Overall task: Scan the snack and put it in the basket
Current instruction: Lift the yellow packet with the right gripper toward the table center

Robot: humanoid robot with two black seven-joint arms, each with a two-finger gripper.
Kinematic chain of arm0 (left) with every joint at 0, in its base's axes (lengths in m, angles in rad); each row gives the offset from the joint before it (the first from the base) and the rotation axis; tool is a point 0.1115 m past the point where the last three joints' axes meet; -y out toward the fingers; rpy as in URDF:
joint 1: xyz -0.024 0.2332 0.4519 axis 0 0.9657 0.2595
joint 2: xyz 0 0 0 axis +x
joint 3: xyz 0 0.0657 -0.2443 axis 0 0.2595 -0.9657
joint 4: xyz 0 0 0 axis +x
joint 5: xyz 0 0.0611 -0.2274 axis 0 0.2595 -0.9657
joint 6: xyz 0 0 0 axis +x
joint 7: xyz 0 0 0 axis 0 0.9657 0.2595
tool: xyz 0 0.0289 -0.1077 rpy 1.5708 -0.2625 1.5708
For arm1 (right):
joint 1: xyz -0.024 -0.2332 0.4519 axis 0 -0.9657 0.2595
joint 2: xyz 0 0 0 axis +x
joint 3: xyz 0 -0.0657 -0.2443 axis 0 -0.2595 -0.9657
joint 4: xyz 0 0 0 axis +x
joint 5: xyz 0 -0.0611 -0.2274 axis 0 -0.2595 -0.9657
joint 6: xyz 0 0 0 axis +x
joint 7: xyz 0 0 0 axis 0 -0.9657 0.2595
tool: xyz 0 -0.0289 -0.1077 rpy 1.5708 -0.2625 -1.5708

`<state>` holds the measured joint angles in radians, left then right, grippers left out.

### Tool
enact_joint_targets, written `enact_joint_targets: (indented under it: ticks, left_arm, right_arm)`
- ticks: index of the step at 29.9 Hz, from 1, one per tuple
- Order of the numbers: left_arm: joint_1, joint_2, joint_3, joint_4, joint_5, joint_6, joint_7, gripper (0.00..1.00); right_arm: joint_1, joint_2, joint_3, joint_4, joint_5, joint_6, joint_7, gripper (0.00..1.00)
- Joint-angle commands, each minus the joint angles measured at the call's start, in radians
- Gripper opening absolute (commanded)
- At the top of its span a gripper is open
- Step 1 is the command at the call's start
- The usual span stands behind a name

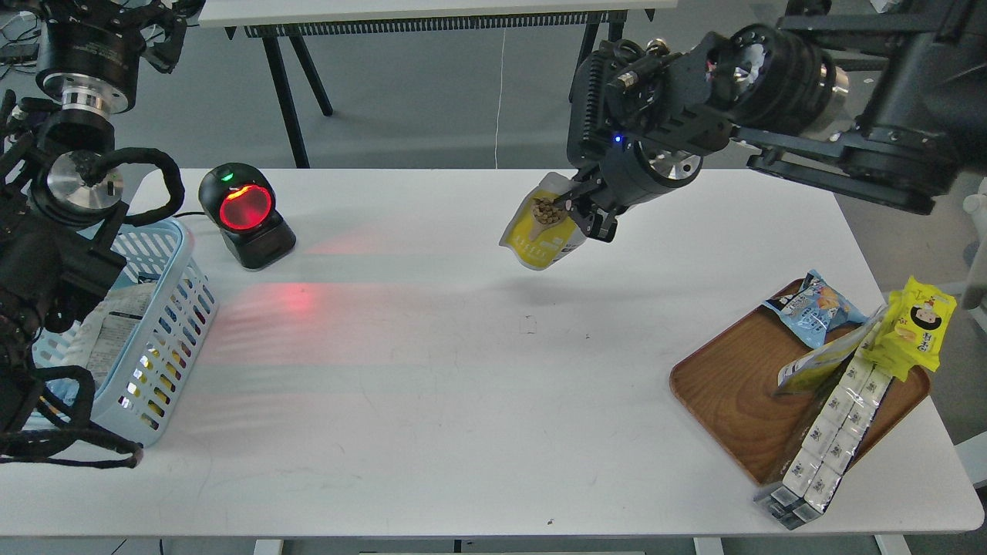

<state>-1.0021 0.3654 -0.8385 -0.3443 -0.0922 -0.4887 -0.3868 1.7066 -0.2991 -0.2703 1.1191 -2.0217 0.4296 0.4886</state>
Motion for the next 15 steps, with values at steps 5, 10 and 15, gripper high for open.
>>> enact_joint_targets:
  ticks: [5, 10, 15]
  left_arm:
    - [0.003, 0.001, 0.002, -0.001, 0.0, 0.0, 0.0, 1.0]
    - [0.003, 0.001, 0.002, -0.002, 0.0, 0.0, 0.003, 1.0]
    - [0.003, -0.002, 0.003, -0.004, 0.0, 0.0, 0.003, 1.0]
  right_arm:
    - [-0.031, 0.165, 0.014, -0.123, 0.008, -0.003, 0.0, 0.0]
    - [-0.05, 0.221, 0.016, -0.14, 0.032, -0.003, 0.0, 0.0]
    - [-0.067, 0.261, 0.025, -0.145, 0.049, -0.002, 0.0, 0.0]
